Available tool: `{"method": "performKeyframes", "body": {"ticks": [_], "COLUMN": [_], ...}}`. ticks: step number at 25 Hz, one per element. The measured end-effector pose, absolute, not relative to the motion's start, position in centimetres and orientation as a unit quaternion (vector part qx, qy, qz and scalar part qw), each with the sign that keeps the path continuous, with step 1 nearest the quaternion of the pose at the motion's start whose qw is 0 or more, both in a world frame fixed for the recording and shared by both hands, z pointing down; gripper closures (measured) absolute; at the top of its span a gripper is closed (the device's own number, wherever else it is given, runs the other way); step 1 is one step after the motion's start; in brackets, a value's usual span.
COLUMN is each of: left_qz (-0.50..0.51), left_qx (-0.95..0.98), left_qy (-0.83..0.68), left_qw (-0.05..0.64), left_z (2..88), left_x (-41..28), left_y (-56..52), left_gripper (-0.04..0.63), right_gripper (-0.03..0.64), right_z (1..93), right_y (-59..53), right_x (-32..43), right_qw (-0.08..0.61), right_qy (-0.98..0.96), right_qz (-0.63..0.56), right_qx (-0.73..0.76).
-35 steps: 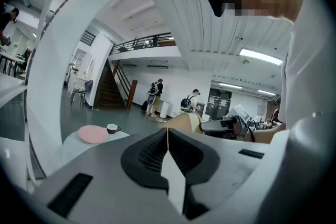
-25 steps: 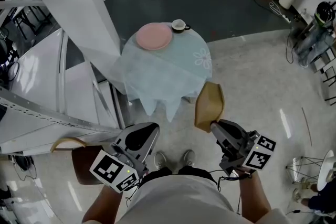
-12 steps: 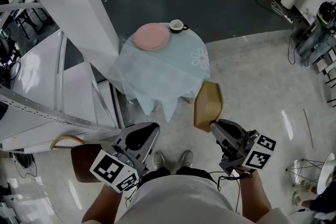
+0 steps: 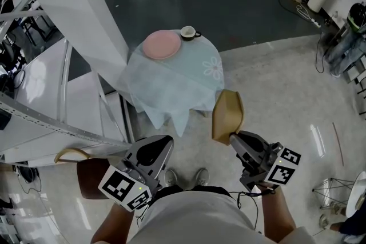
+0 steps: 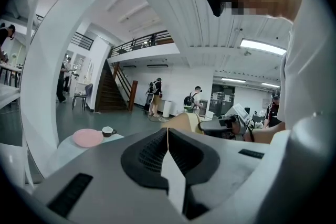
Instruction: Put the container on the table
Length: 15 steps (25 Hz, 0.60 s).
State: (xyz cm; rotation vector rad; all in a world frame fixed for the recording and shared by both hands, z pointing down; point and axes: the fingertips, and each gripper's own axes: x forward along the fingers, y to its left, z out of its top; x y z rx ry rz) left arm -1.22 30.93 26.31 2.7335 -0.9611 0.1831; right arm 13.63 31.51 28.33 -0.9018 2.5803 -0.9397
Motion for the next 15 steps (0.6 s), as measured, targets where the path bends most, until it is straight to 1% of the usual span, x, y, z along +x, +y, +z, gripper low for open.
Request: {"method": "performKeyframes", "body": {"ticks": [8,15], "left_qz": [0.064,0.063], "left_qx": [0.934,0.93], "left_qy": [-0.333,-0.347], "left_qw": [0.111,0.109], "left_z": [26.0,25.9], "left_x": [2.2,3.4], "left_y": [30.8,30.6], "left_gripper": [0.569,0.569], "right_gripper": [0.589,0.589], "right_z": [28.5,28.8], "right_y": [31.4,31.1], "right_x": [17.2,18.6], "right_qw": [0.129,0.131], "right_qy": [0.886,0.886], "right_qz": [-0.324,-0.329], "right_qx": [-0.307,-0.298]}}
